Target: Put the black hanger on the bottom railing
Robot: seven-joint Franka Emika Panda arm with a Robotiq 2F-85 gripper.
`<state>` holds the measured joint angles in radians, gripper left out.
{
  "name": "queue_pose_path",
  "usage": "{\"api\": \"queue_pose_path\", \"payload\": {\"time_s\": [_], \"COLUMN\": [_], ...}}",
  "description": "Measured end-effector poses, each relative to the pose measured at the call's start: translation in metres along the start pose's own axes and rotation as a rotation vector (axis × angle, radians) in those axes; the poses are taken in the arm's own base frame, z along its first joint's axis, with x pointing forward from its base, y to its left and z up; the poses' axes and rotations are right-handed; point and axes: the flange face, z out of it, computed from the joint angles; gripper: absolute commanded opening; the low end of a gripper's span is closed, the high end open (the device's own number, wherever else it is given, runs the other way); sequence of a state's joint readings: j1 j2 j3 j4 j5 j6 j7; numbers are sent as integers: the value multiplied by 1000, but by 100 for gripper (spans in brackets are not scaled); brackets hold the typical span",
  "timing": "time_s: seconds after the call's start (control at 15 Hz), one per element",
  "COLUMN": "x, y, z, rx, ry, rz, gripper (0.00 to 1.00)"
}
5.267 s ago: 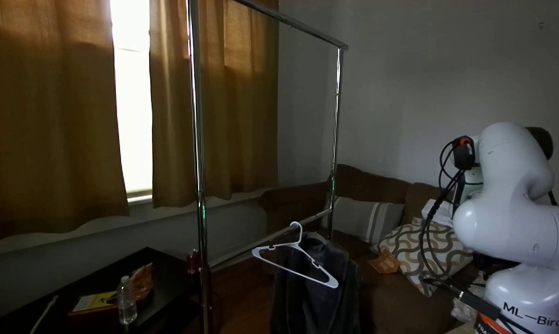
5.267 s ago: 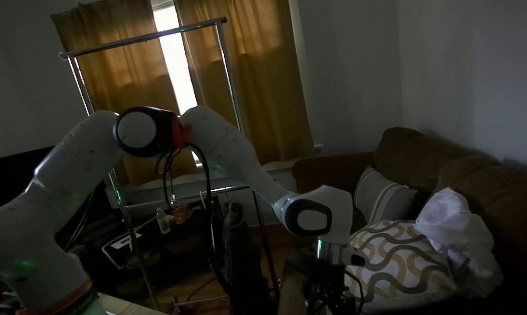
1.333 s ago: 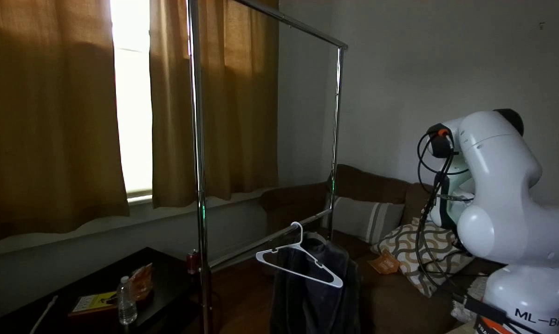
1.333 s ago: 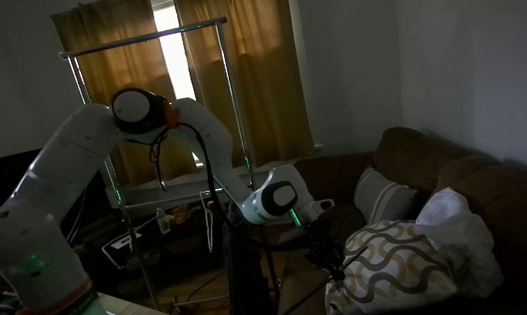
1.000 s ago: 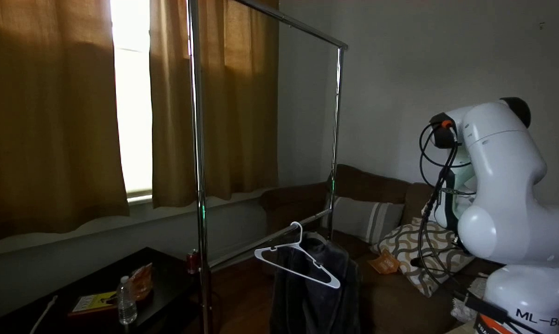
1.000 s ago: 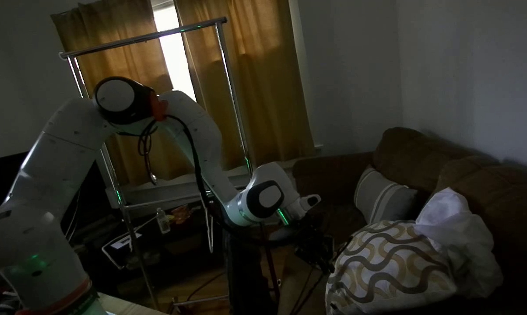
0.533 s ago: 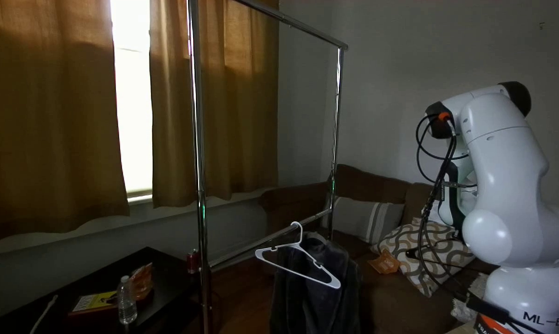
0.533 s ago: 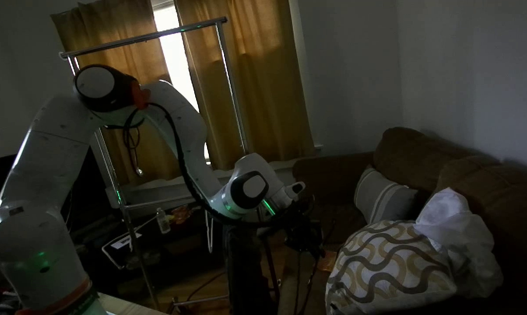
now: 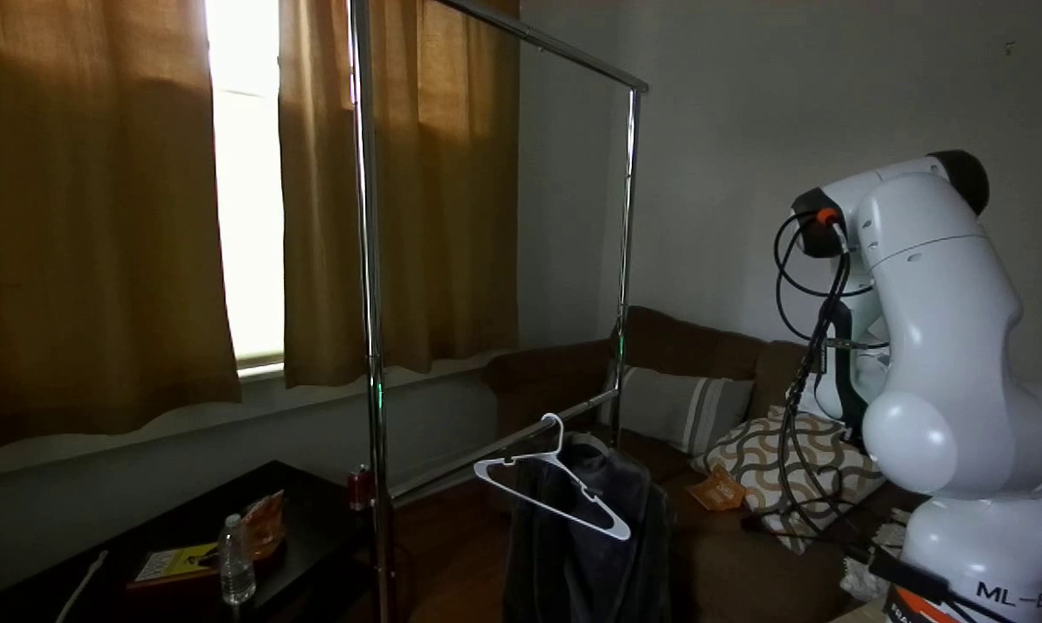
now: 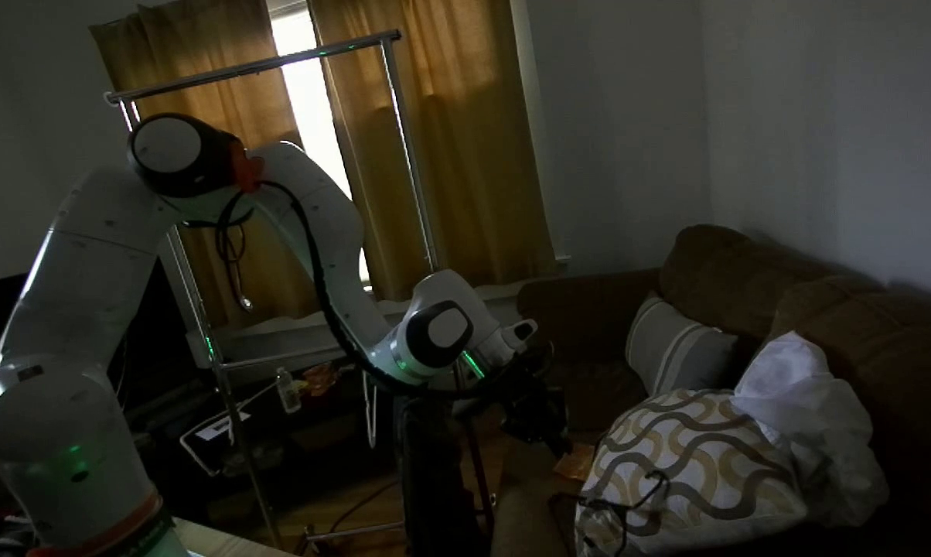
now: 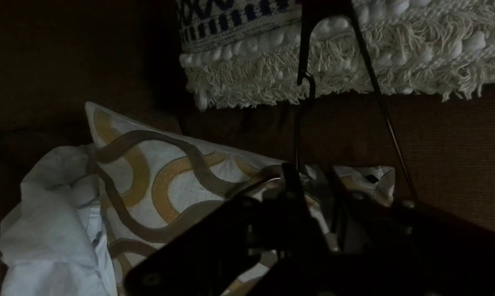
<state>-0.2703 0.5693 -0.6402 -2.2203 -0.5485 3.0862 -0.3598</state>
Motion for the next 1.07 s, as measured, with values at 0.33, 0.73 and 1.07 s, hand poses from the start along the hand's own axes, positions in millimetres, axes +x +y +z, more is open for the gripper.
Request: {"api": "queue_pose_path", "payload": {"time_s": [0.33,0.73,1.07], "x": [19,45,49], "y": [-10,-49,-59], "z": [-5,-34,-24], "rx": [1,30,86], "ry": [23,116,171], "rz": [-33,-151,-260], "gripper": [73,100,100]}}
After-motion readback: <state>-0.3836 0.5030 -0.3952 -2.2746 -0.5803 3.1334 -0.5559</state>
